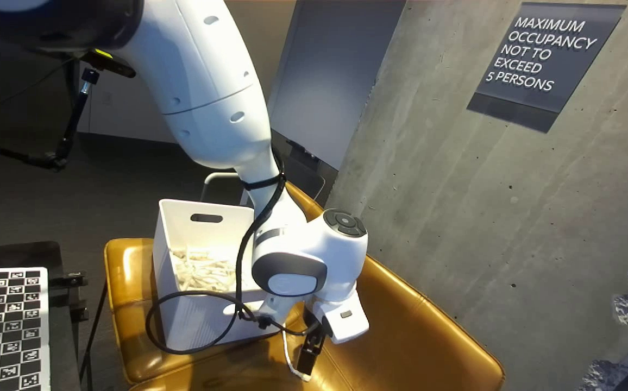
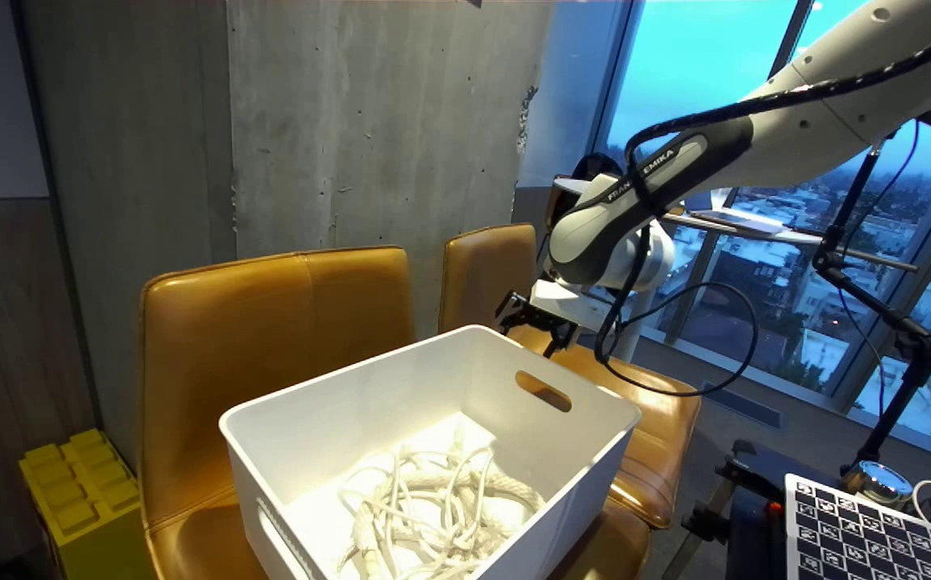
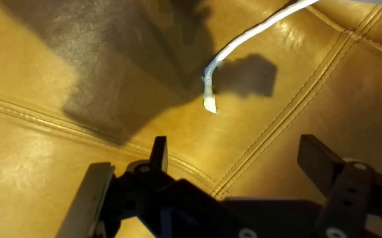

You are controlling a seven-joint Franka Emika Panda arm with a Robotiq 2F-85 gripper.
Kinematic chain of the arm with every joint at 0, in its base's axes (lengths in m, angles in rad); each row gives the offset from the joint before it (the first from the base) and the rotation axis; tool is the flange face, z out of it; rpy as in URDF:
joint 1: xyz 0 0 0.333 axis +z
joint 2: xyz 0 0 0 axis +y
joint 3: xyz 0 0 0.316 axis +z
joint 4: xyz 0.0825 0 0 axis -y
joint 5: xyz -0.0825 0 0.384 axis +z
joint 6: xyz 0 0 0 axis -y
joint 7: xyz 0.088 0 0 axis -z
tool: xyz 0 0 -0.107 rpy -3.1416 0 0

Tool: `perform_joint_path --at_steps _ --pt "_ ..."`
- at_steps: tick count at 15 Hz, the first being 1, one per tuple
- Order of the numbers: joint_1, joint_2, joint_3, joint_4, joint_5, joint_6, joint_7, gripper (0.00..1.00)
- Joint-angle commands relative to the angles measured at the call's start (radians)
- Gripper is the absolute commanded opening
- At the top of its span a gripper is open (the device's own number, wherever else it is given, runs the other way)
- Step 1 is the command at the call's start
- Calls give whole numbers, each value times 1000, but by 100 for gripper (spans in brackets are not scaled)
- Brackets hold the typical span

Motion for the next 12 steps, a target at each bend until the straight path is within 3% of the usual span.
perform_joint_path --at_steps 1,12 --pt "-29 91 20 134 42 -98 36 100" --pt "-83 337 43 484 57 -308 109 100"
